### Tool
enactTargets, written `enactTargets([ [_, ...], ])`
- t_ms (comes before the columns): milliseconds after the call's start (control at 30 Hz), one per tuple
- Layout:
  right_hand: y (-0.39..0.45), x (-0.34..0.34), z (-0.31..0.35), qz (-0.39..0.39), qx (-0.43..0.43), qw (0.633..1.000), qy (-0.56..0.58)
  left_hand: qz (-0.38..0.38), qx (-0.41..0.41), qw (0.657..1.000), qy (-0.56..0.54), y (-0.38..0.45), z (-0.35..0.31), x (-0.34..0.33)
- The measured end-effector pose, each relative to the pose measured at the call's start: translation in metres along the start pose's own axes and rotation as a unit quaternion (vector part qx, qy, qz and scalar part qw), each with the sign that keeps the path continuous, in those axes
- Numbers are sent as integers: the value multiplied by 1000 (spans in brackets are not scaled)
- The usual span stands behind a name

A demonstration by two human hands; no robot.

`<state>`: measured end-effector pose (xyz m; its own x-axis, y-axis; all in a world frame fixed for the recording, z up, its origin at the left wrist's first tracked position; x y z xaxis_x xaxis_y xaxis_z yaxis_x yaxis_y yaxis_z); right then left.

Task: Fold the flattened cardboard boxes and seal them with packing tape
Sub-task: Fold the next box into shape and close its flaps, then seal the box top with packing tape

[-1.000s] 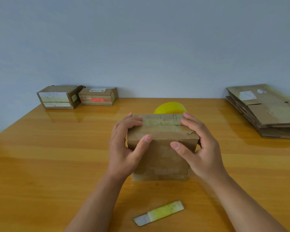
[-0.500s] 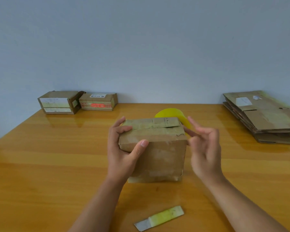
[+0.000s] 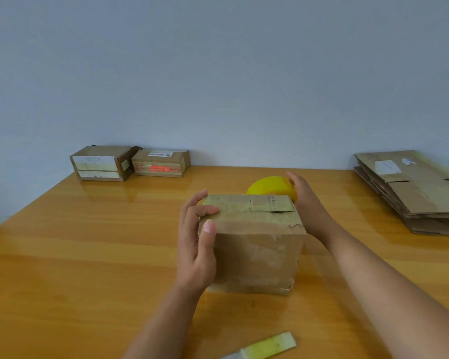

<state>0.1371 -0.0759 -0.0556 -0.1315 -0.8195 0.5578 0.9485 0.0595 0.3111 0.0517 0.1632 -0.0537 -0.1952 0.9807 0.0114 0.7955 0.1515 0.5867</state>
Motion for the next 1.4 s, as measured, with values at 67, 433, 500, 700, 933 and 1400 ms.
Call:
enactTargets([
  [67,2,0,-5,-11,-25,999,37,0,12,1000,-6,0,2,-2],
  [433,-4,3,2,3,-15,998,69,-1,7,999,-32,0,3,-5],
  [500,-6,6,5,-16,-11,996,87,3,3,999,-50,0,3,-5],
  [700,-1,0,23,-15,-12,991,134,-7,3,998,-55,0,4,-3],
  [933,9,-1,34,-9,-7,990,141,-10,-4,998,-56,0,2,-2],
  [1400,36,-2,54,92,-4,986,142,0,-1,998,-66,0,1,-3],
])
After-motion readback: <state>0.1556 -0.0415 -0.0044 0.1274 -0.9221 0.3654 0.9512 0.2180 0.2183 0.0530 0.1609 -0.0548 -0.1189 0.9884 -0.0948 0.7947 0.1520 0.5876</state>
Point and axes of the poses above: each hand's wrist, its own y-axis towards the middle knuckle, its own x-axis out of the back of the hand, z = x × y, the point moved 6 cm from there along y, towards the middle knuckle, and after that the axes turned 6 degrees about x, right-handed, at the moved point
